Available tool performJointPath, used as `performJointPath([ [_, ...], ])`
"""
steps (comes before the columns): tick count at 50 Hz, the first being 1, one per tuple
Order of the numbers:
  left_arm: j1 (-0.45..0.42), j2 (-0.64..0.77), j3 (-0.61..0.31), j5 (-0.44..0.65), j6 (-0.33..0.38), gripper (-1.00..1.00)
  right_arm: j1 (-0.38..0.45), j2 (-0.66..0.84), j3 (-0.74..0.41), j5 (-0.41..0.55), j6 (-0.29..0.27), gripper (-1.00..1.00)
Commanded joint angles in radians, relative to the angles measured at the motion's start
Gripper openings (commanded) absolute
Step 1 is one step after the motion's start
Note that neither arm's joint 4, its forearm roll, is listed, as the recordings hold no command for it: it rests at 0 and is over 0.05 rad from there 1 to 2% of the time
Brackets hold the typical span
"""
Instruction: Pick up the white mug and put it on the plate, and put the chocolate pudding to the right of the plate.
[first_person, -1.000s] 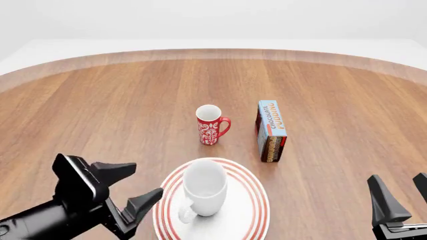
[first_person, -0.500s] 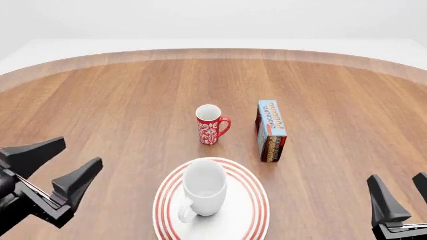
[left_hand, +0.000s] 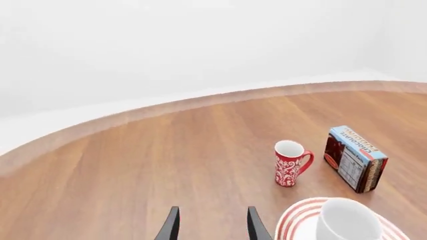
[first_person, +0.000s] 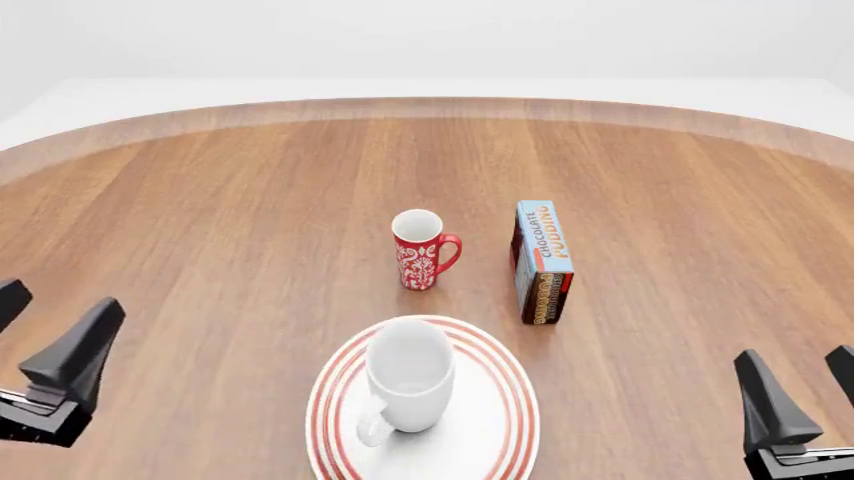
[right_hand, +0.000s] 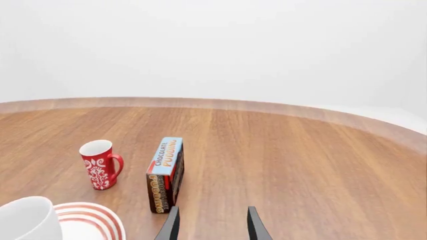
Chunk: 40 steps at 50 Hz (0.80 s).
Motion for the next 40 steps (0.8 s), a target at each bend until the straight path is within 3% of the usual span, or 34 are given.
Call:
performJointPath([
  [1,0.116,-0.066,0.087,-0.074,-0.034,1.00,0.000,0.000,0.000,0.000,-0.001,1.00],
  [4,0.142,-0.074,0.121,-0.100,-0.030,1.00,0.000,0.000,0.000,0.000,-0.001,1.00],
  [5,0.144,-0.181,0.118,0.009,-0.030,1.00,0.000,0.000,0.000,0.000,-0.002,1.00],
  [6,0.149,-0.220,0.110,0.048,-0.032,1.00,0.000,0.000,0.000,0.000,-0.002,1.00],
  [8,0.167,-0.222,0.105,0.049,-0.046,1.00,0.000,-0.001,0.000,0.000,-0.002,1.00],
  [10,0.195,-0.175,0.172,-0.076,-0.047,1.00,0.000,-0.001,0.000,0.000,-0.004,1.00],
  [11,0.196,-0.220,0.162,-0.017,-0.046,1.00,0.000,0.000,0.000,0.000,-0.004,1.00],
  [13,0.198,-0.220,0.167,-0.021,-0.044,1.00,-0.002,0.000,0.000,0.000,-0.005,1.00],
  [17,0.220,-0.145,0.234,-0.165,-0.051,1.00,-0.003,0.001,0.000,-0.001,-0.008,1.00],
  [28,0.244,-0.078,0.282,-0.307,-0.034,1.00,-0.004,0.000,0.000,-0.001,-0.017,1.00],
  [34,0.246,-0.151,0.285,-0.252,-0.034,1.00,-0.006,0.001,0.000,-0.002,-0.026,1.00],
  [40,0.243,-0.136,0.286,-0.270,-0.013,1.00,-0.006,0.001,0.000,-0.003,-0.032,1.00],
])
